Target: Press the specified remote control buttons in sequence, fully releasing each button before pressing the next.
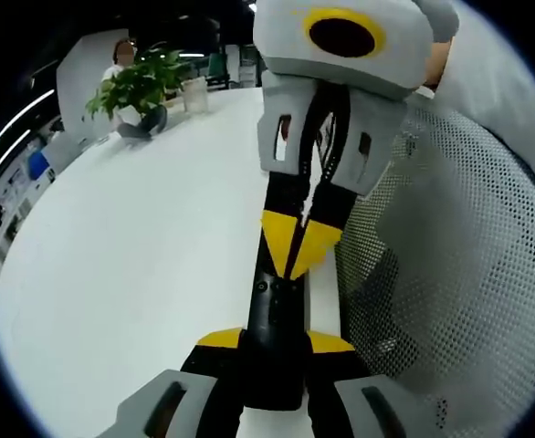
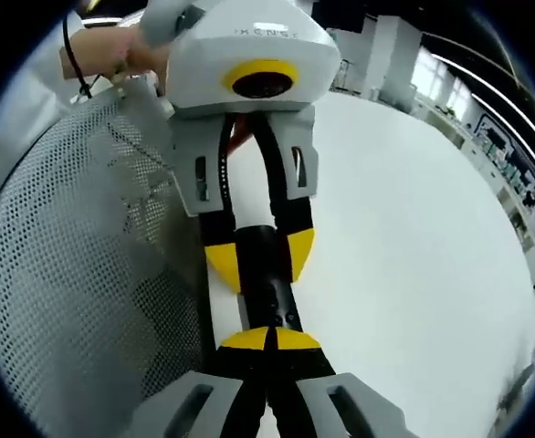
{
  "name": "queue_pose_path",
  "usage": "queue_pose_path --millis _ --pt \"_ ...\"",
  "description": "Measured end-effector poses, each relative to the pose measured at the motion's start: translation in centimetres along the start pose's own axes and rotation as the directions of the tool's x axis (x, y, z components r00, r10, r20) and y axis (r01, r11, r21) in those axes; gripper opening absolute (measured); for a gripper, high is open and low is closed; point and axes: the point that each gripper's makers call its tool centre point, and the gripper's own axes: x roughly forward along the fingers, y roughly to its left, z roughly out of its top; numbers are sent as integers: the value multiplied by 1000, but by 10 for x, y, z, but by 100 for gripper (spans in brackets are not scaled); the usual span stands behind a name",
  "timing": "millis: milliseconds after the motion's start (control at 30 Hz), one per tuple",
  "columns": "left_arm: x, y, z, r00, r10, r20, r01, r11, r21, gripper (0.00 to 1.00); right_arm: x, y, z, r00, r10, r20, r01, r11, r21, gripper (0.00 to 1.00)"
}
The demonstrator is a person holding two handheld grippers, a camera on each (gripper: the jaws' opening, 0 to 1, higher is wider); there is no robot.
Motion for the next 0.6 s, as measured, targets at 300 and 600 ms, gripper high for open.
queue_pose_path --millis 300,600 --pt "0 0 0 1000 -2 -4 2 1000 2 23 7 8 2 999 -13 -32 10 996 -89 0" --pt "0 0 0 1000 -5 -7 5 1000 8 23 6 6 2 1000 -8 -13 8 1000 -26 0"
